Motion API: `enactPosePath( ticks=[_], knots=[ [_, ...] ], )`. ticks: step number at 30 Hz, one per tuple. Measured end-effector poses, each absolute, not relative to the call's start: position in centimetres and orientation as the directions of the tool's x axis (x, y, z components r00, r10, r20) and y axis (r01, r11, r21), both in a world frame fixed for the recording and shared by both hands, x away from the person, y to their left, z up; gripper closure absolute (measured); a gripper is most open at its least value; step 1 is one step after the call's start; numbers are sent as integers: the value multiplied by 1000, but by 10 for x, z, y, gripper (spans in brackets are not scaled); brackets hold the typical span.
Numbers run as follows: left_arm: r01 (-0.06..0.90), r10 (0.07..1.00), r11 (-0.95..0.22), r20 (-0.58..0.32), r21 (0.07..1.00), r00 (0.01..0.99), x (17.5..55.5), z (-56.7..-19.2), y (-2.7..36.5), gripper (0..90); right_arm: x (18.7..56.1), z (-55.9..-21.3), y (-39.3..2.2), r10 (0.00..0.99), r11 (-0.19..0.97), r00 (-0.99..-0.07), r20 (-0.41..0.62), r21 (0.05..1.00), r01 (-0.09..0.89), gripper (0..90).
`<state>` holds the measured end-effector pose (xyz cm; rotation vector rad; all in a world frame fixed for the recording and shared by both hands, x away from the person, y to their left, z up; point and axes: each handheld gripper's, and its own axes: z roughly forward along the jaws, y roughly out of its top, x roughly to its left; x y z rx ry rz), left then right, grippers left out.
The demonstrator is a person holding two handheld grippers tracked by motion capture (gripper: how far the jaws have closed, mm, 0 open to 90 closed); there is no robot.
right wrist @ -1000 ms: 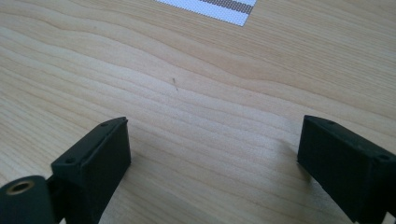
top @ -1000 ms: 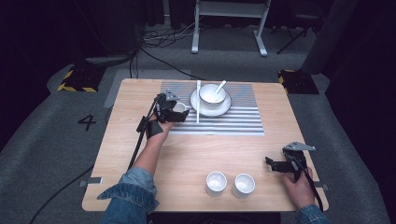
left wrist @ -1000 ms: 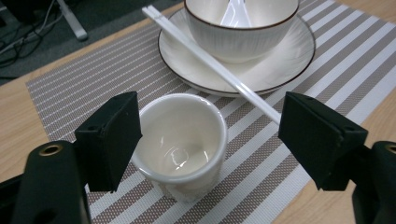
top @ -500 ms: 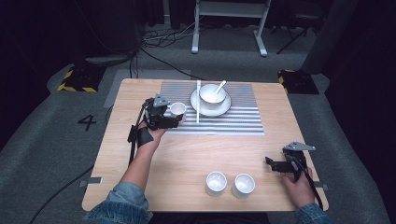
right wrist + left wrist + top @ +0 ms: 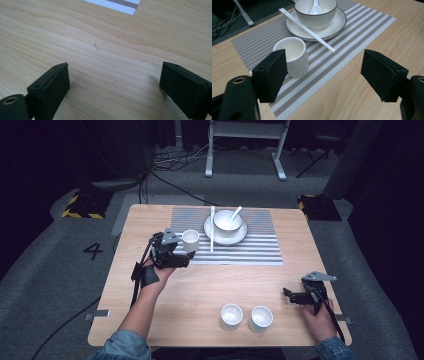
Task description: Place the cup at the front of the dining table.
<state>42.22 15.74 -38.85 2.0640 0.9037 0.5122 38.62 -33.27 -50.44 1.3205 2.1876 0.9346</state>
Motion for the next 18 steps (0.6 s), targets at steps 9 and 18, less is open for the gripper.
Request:
enactPosePath(
  ticks=[9, 18],
  knots=[
    [391, 727, -436, 62, 810, 684, 389, -389, 163, 210, 386, -504, -333, 887, 324, -462, -9, 727, 606, 95],
    [401, 686, -449, 21, 799, 727, 355, -401, 165, 221, 386, -504, -333, 886, 324, -463, -10, 727, 606, 95]
  ],
)
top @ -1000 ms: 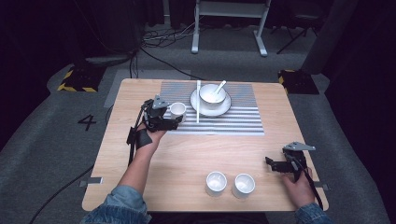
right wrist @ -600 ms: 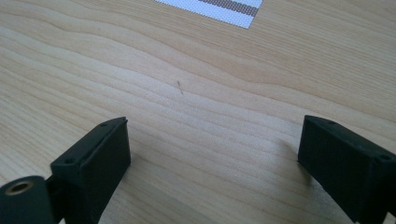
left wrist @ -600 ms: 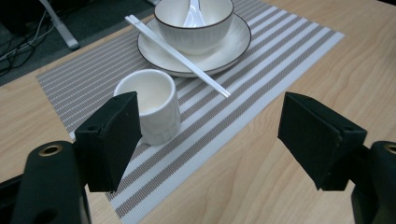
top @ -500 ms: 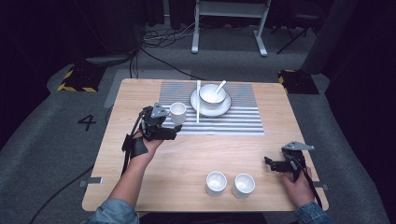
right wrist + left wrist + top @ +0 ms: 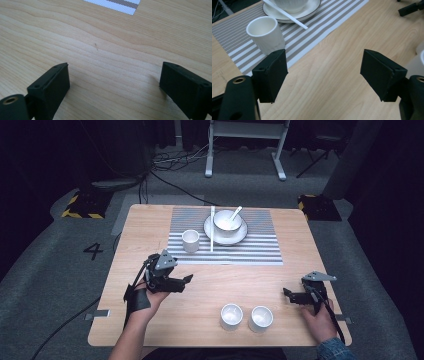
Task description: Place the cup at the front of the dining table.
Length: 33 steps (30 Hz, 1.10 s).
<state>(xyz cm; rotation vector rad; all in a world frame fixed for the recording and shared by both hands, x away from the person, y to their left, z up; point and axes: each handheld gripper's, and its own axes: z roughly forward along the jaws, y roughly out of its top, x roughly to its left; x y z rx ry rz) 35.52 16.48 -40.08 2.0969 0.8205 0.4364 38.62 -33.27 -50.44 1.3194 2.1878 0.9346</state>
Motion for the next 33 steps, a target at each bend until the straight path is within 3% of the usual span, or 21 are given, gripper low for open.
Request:
enactPosePath(
  ticks=[9, 33],
  knots=[
    [404, 689, -394, -26, 826, 725, 335, -406, 177, 218, 386, -504, -333, 886, 324, -463, -10, 727, 606, 95],
    [439, 681, -458, -12, 773, 732, 311, -442, 201, 209, 386, -504, -333, 887, 324, -462, -9, 727, 606, 95]
  ],
)
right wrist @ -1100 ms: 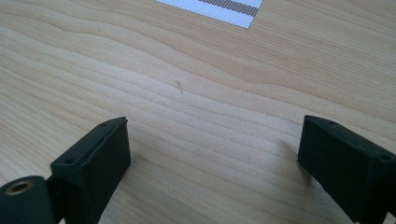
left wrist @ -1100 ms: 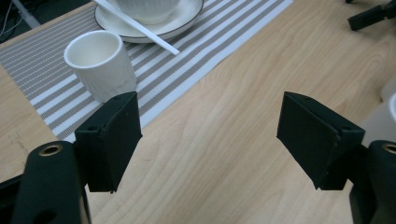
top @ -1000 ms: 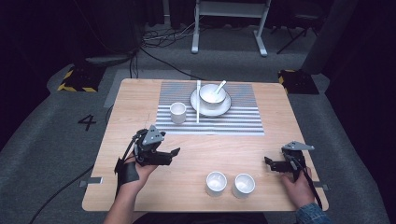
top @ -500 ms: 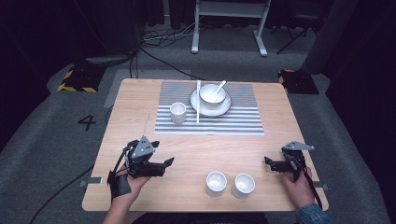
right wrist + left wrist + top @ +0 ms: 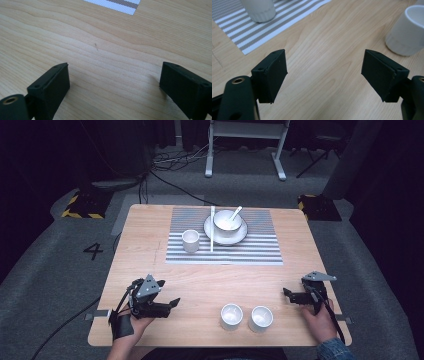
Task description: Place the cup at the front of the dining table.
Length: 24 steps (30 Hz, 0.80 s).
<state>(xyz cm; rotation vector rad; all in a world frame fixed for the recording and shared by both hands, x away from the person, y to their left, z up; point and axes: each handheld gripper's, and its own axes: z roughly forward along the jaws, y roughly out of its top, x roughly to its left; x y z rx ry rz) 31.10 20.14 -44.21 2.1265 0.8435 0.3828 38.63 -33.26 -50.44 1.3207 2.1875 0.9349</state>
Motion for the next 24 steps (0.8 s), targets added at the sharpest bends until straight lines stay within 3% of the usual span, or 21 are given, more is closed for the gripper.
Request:
enactPosePath(
  ticks=[24],
  knots=[
    [560, 686, -521, -75, 644, 724, 304, -487, 200, 206, 386, -504, -333, 887, 324, -462, -9, 727, 606, 95]
  ],
)
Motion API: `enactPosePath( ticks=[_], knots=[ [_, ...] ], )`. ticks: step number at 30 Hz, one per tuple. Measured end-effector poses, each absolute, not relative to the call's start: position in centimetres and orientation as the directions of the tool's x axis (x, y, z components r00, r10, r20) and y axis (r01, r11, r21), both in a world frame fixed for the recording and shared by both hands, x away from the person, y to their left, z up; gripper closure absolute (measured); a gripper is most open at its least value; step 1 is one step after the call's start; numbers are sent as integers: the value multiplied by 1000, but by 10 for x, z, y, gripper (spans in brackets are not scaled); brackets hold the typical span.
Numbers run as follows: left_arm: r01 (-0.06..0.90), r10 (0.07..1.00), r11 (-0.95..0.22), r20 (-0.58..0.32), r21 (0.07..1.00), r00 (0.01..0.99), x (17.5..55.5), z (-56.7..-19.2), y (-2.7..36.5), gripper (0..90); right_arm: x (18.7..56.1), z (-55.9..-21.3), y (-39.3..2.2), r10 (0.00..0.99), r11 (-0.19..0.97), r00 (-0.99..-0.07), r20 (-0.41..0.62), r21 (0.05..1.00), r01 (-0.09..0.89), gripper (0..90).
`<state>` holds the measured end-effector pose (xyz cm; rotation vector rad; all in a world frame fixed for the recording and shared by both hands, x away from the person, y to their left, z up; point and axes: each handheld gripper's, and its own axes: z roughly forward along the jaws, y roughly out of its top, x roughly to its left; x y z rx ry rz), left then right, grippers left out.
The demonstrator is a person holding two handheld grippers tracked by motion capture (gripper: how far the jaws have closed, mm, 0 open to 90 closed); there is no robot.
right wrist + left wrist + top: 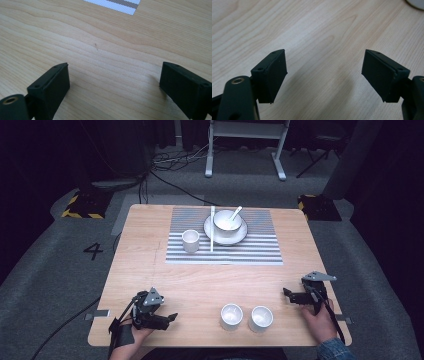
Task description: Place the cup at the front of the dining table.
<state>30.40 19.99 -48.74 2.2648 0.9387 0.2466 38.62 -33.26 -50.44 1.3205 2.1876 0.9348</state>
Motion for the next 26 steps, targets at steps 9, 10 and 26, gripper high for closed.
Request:
enactPosePath(
  ticks=[9, 10, 26],
  knots=[
    [572, 672, -545, -88, 613, 735, 304, -493, 196, 193, 386, -504, -333, 887, 324, -462, -9, 727, 606, 95],
    [566, 669, -553, -79, 611, 739, 304, -493, 196, 188, 386, -504, -333, 887, 324, -462, -9, 727, 606, 95],
    [492, 651, -547, -25, 677, 759, 296, -504, 197, 121, 386, -504, -333, 887, 324, -462, -9, 727, 606, 95]
  ],
)
